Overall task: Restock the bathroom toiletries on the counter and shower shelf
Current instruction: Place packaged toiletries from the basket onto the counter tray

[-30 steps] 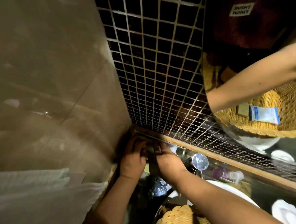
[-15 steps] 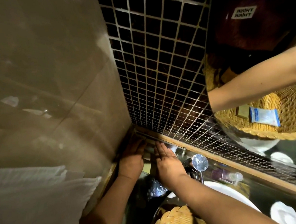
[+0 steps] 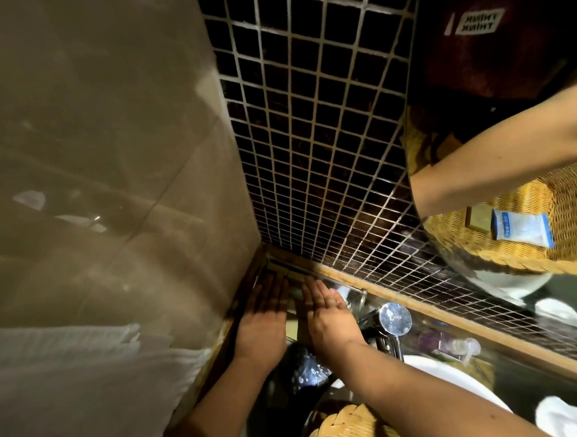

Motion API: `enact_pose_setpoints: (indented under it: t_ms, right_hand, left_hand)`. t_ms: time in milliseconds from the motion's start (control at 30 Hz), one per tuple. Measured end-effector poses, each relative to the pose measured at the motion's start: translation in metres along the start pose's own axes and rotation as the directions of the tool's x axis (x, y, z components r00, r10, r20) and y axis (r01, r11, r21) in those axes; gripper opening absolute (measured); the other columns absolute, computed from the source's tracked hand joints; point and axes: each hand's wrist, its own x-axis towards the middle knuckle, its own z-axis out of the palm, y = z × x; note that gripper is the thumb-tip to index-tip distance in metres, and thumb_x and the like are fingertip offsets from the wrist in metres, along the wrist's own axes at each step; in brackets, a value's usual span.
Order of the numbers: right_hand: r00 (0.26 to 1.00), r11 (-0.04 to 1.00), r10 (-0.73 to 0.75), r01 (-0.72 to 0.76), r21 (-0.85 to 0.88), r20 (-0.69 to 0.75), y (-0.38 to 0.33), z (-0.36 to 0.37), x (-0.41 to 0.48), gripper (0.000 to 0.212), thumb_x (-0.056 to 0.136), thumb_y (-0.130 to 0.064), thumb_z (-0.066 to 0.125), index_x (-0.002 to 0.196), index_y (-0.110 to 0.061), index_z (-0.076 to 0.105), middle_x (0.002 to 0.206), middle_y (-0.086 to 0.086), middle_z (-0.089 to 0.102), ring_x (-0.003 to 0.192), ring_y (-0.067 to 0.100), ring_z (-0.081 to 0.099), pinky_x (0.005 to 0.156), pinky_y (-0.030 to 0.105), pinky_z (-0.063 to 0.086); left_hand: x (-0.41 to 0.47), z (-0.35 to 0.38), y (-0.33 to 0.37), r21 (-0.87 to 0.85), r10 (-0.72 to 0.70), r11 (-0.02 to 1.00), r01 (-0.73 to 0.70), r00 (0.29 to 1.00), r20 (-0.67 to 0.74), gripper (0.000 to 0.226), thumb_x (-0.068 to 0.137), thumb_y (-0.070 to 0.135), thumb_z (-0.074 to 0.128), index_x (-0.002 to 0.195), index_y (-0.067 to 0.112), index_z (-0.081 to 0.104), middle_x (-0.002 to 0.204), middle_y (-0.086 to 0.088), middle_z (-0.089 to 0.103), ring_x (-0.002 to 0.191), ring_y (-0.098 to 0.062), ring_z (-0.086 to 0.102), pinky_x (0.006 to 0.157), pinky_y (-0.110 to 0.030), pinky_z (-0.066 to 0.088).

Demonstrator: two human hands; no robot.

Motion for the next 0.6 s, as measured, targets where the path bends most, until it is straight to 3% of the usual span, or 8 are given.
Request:
enact_pose_setpoints:
  t_ms: [133,233,300,333,400,467,567,600]
  right_hand:
    - [1.000,0.993,0.000,0.000,-0.117,0.002,-0.009,-0.002,0.001,0.058,0.104,-0.027,0.033,0.155,-0.002,0.022,0.164,0.022,-0.006,0.149,0.039,-0.018,0.121,0.055,-0.002]
    - [1.000,0.999,-0.026,0.026,-0.034,0.008,-0.014,-0.008,0.007,0.052,0.101,-0.020,0.032,0.150,-0.003,0.036,0.159,0.022,0.028,0.152,0.038,0.004,0.121,0.053,-0.006]
    - [0.999,0.998,-0.048,0.048,0.033,-0.021,-0.015,-0.013,0.011,0.056,0.099,-0.019,0.035,0.152,-0.004,0.032,0.157,0.019,0.033,0.151,0.033,0.016,0.122,0.048,-0.005]
    - [0.998,0.997,-0.052,0.054,0.059,-0.022,-0.014,-0.015,0.012,0.058,0.098,-0.020,0.037,0.153,-0.005,0.030,0.158,0.019,0.033,0.151,0.031,0.017,0.123,0.047,-0.004]
    - [0.998,0.995,-0.060,0.062,0.077,-0.019,-0.014,-0.019,0.012,0.060,0.096,-0.024,0.042,0.153,-0.007,0.032,0.157,0.017,0.035,0.150,0.029,0.020,0.123,0.046,-0.002]
    - [0.998,0.996,-0.053,0.055,0.070,-0.021,-0.015,-0.024,0.010,0.059,0.095,-0.029,0.046,0.150,-0.010,0.038,0.153,0.016,0.042,0.148,0.028,0.026,0.123,0.046,0.001]
    - [0.999,0.999,-0.033,0.033,0.027,-0.002,-0.021,-0.026,0.009,0.066,0.095,-0.034,0.045,0.154,-0.008,0.031,0.157,0.017,0.034,0.152,0.029,0.011,0.122,0.048,-0.001]
    - [1.000,1.000,-0.030,0.030,0.002,0.004,-0.023,-0.026,0.010,0.069,0.095,-0.035,0.043,0.156,-0.008,0.025,0.161,0.018,0.026,0.153,0.030,0.003,0.122,0.049,-0.002]
  left_hand:
    - [0.002,-0.003,-0.003,-0.080,-0.020,0.997,0.017,0.999,-0.033,0.089,0.094,0.040,0.041,0.147,0.012,-0.024,0.157,-0.013,-0.026,0.146,-0.030,-0.025,0.111,-0.049,-0.028]
    - [0.002,-0.013,-0.001,-0.134,0.027,0.990,-0.038,0.996,-0.083,0.086,0.078,0.033,0.060,0.152,0.010,0.024,0.158,-0.020,0.024,0.147,-0.036,0.024,0.118,-0.052,0.008]
    - [0.003,-0.016,-0.003,-0.139,0.059,0.987,-0.075,0.992,-0.115,0.081,0.070,0.031,0.067,0.144,0.011,0.042,0.148,-0.019,0.045,0.138,-0.035,0.042,0.115,-0.048,0.012]
    - [0.003,-0.018,-0.006,-0.121,0.068,0.989,-0.080,0.993,-0.100,0.084,0.072,0.031,0.068,0.147,0.013,0.035,0.151,-0.020,0.040,0.142,-0.034,0.036,0.118,-0.046,0.003]
    - [0.003,-0.021,-0.012,-0.070,0.066,0.994,-0.079,0.982,-0.177,0.095,0.084,0.034,0.053,0.153,0.018,-0.010,0.163,-0.020,-0.004,0.150,-0.032,-0.014,0.114,-0.040,-0.025]
    - [0.006,-0.024,-0.017,-0.078,0.061,0.994,-0.073,0.987,-0.150,0.102,0.076,0.034,0.043,0.142,0.023,-0.034,0.153,-0.018,-0.036,0.135,-0.024,-0.045,0.105,-0.030,-0.035]
    - [0.006,-0.018,-0.018,-0.130,0.121,0.982,-0.136,0.985,-0.122,0.096,0.065,0.032,0.068,0.150,0.018,0.025,0.155,-0.022,0.032,0.149,-0.029,0.018,0.121,-0.038,-0.001]
    - [0.006,-0.015,-0.019,-0.125,0.132,0.982,-0.142,0.988,-0.081,0.088,0.071,0.032,0.068,0.150,0.018,0.032,0.156,-0.016,0.035,0.147,-0.029,0.024,0.123,-0.043,0.005]
